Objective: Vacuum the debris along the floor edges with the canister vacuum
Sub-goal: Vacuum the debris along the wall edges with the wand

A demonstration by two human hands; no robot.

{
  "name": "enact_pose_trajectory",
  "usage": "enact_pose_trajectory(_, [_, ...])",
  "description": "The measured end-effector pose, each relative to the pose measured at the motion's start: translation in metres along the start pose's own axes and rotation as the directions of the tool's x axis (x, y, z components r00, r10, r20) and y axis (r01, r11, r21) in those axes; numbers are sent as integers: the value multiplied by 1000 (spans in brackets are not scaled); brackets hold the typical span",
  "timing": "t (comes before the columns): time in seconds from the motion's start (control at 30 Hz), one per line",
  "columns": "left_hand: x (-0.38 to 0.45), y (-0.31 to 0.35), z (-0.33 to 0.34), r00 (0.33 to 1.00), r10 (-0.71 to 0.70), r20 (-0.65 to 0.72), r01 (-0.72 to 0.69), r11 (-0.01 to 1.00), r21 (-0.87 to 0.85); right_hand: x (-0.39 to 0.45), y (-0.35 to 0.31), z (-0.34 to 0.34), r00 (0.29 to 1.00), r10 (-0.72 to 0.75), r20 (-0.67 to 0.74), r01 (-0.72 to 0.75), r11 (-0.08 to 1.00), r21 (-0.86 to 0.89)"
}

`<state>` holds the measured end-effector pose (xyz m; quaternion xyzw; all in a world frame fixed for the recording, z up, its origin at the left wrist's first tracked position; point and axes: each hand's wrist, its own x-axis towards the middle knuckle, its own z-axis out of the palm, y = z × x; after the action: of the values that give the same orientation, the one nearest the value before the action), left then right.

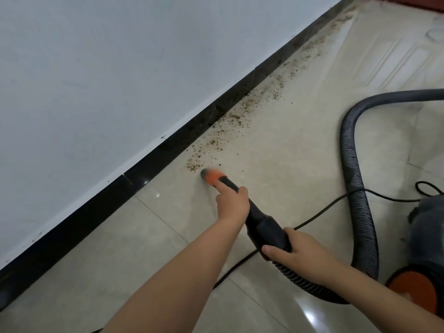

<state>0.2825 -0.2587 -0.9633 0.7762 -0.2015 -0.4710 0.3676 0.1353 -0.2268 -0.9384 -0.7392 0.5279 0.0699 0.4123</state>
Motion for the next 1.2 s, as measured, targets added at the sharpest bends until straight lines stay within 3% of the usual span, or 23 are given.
enact_pose_trajectory(0.13, [12, 2, -1, 999, 0, -41, 2, 999, 52, 16, 3, 5, 999, -34, 10, 33, 997, 69])
enact_pose_trajectory(0.53, [37, -2, -36, 991, 11, -130, 4, 994, 110, 50, -20, 29, 996, -84, 34, 82, 995, 48])
enact_pose_trajectory(0.8, [44, 18, -35, 998, 7, -70, 0, 996, 88, 45, -34, 7, 999, -50, -1, 50, 999, -6])
enact_pose_trajectory(1.0, [23, 29, 2, 994, -23, 105, 16, 997, 70, 8, -17, -23, 997, 48, -61, -54, 993, -102])
enact_pose_trajectory(1.2, [23, 33, 24, 990, 8, 142, -28, 990, 135, 13, 6, -22, 998, 50, -48, -50, 999, -11])
